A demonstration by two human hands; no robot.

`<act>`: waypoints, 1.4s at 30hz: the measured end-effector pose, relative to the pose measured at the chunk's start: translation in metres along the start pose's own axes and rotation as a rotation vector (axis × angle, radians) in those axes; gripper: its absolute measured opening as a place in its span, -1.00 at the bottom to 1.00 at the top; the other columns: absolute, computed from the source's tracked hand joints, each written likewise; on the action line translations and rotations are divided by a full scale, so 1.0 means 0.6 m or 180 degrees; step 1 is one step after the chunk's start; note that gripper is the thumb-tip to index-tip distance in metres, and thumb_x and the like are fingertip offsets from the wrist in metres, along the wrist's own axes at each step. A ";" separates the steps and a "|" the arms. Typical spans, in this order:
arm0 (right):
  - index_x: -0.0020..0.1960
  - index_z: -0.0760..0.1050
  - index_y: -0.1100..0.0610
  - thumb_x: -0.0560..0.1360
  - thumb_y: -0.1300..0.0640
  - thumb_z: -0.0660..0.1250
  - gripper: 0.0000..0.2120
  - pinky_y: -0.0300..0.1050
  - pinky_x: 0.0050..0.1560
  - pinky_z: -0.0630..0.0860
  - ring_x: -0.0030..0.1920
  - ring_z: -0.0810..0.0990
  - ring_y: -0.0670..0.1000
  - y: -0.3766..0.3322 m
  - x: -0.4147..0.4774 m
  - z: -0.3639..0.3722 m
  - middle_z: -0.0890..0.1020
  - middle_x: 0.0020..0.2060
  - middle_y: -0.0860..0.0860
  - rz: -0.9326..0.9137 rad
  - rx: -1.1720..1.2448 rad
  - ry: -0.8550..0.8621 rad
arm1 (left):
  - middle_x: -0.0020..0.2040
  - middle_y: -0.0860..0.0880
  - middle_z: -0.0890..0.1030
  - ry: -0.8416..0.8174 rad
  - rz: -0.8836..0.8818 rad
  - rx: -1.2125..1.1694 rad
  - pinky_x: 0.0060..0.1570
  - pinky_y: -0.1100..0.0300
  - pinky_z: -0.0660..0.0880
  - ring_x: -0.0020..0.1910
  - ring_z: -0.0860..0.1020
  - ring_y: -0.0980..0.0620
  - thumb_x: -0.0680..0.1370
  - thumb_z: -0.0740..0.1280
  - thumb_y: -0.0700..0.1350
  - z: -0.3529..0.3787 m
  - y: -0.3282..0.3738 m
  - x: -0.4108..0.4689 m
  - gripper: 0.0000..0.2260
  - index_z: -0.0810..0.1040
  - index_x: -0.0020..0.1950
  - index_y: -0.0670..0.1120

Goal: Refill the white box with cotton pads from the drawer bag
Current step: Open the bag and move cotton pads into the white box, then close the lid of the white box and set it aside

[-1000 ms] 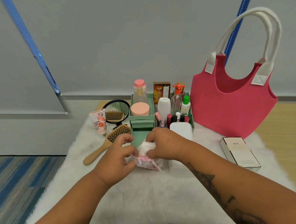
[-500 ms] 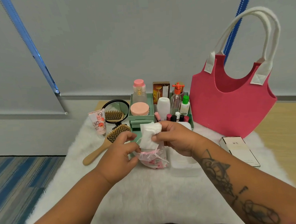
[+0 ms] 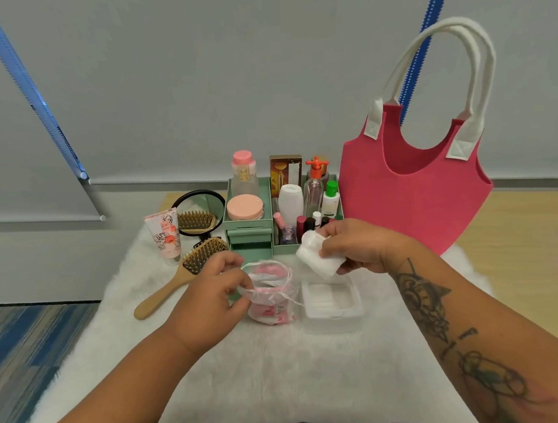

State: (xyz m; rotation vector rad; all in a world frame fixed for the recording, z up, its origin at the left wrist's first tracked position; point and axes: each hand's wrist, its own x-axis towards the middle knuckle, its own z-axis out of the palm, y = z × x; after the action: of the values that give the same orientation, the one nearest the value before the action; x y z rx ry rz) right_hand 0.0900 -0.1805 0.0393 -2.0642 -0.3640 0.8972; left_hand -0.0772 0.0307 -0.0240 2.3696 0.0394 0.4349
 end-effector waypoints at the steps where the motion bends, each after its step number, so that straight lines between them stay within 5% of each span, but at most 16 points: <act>1: 0.02 0.51 0.04 0.47 0.28 0.31 -0.81 -0.09 -0.17 0.58 -0.11 0.56 0.04 0.006 0.000 -0.004 0.57 -0.04 0.09 0.0140 -0.0277 0.0010 | 0.14 0.18 0.40 0.0026 -0.0006 -0.0048 0.03 0.16 0.53 0.09 0.45 0.21 0.41 0.44 -0.23 0.001 0.001 0.001 -0.87 0.60 -0.15 -0.01; 7: 0.10 0.59 0.14 0.46 0.29 0.37 -0.77 0.04 0.10 0.63 0.10 0.63 0.15 0.042 0.012 -0.009 0.62 0.10 0.16 0.0701 -0.0814 -0.0030 | 0.14 0.21 0.40 0.0121 -0.0001 -0.0216 -0.04 0.28 0.49 0.13 0.42 0.25 0.41 0.45 -0.24 0.006 0.006 0.005 -0.85 0.60 -0.16 0.00; 12: 0.23 0.57 0.15 0.51 0.33 0.32 -0.69 0.04 0.13 0.62 0.13 0.60 0.15 0.047 0.018 0.007 0.57 0.11 0.11 0.0736 -0.1115 -0.0031 | 0.13 0.20 0.40 0.0079 0.0004 -0.0203 -0.04 0.32 0.48 0.13 0.41 0.27 0.41 0.45 -0.25 0.007 0.008 0.004 -0.84 0.60 -0.17 0.01; 19: 0.29 0.48 0.16 0.54 0.26 0.29 -0.67 -0.09 -0.06 0.58 -0.04 0.58 0.11 0.040 0.023 0.031 0.54 0.14 0.12 0.0440 -0.2293 -0.0112 | 0.12 0.23 0.39 0.0043 -0.0049 -0.0193 -0.02 0.33 0.46 0.12 0.40 0.28 0.41 0.44 -0.26 0.008 0.009 0.002 -0.84 0.59 -0.17 0.00; 23: 0.19 0.55 0.17 0.45 0.19 0.40 -0.68 -0.03 0.07 0.58 -0.10 0.55 0.06 0.050 0.036 0.038 0.64 0.03 0.11 0.0311 -0.2748 0.0059 | 0.13 0.24 0.39 0.0005 -0.0086 -0.0193 0.01 0.32 0.47 0.13 0.40 0.27 0.42 0.43 -0.25 0.009 0.007 0.001 -0.85 0.59 -0.16 0.01; 28: 0.22 0.54 0.15 0.45 0.16 0.43 -0.65 -0.05 0.21 0.52 0.14 0.57 0.10 0.061 0.066 0.054 0.60 0.16 0.08 0.0552 -0.3027 0.0104 | 0.13 0.24 0.38 0.0019 -0.0100 -0.0174 0.01 0.31 0.48 0.14 0.40 0.27 0.42 0.43 -0.25 0.009 0.007 0.001 -0.85 0.59 -0.15 0.01; 42: 0.03 0.59 0.18 0.50 0.20 0.32 -0.86 -0.09 -0.08 0.49 -0.20 0.48 0.06 0.104 0.066 0.066 0.50 -0.24 0.03 0.0164 -0.3423 0.0725 | 0.08 0.19 0.44 0.0055 -0.0260 -0.0406 -0.11 0.23 0.54 0.09 0.42 0.30 0.45 0.39 -0.27 0.008 0.020 0.009 -0.82 0.58 -0.17 0.03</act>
State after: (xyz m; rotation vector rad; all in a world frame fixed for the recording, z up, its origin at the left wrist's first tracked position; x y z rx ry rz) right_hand 0.0862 -0.1741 -0.0443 -3.1210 -0.7861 0.4956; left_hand -0.0717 0.0193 -0.0179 2.2305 0.1129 0.4066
